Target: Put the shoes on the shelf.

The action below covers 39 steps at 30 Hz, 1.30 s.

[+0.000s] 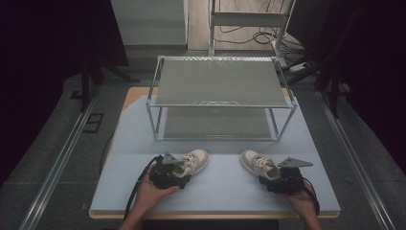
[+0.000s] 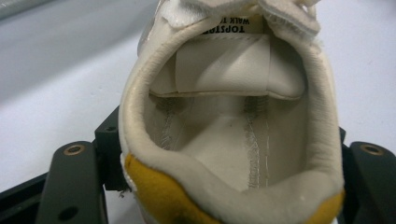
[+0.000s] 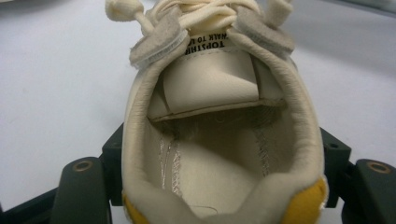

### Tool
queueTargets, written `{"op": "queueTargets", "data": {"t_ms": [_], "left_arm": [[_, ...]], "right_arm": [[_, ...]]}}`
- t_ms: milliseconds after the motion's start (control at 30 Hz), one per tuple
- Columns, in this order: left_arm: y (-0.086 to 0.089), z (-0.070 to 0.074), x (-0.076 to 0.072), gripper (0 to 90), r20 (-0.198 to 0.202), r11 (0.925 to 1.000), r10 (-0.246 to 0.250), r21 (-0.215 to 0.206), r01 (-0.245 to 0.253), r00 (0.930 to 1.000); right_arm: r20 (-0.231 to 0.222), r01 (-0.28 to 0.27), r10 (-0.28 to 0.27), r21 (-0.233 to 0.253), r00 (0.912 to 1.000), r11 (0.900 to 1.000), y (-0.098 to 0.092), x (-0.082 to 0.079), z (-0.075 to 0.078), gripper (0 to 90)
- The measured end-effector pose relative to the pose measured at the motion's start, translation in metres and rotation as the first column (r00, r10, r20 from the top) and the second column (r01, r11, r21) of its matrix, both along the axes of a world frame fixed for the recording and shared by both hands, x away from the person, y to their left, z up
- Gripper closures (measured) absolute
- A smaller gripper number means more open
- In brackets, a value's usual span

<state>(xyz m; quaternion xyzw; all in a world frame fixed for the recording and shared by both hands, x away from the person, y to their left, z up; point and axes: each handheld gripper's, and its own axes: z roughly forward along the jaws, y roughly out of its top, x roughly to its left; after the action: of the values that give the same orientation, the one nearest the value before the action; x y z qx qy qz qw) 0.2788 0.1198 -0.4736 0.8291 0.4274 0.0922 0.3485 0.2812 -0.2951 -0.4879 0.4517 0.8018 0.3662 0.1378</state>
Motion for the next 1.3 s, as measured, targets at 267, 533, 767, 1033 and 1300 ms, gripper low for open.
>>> {"op": "queueTargets", "data": {"t_ms": [267,533,767,1033,1300], "left_arm": [[0.005,0.013,0.007,29.1,0.027,0.9991,0.032,-0.029,-0.031,0.9991],[-0.001,0.019,0.021,29.1,0.038,0.9973,0.063,-0.041,-0.061,0.9973],[-0.009,0.019,0.034,29.1,0.035,0.9937,0.093,-0.066,-0.09,0.995],[-0.018,0.016,0.049,29.1,0.028,0.9861,0.144,-0.088,-0.141,0.9892],[-0.03,0.016,0.064,29.1,0.029,0.9832,0.161,-0.092,-0.158,0.9865]], "right_arm": [[0.031,0.03,-0.032,0.084,0.999,0.996,-0.001,-0.001,0.016,29.5],[0.054,0.089,-0.095,0.111,0.994,0.99,0.016,0.008,0.028,29.3],[0.065,0.121,-0.128,0.101,0.9896,0.987,0.04,0.021,0.032,29.2],[0.072,0.151,-0.156,0.073,0.9851,0.986,0.066,0.036,0.031,29.1],[0.072,0.181,-0.187,0.087,0.9796,0.98,0.077,0.05,0.03,29.2]]}}
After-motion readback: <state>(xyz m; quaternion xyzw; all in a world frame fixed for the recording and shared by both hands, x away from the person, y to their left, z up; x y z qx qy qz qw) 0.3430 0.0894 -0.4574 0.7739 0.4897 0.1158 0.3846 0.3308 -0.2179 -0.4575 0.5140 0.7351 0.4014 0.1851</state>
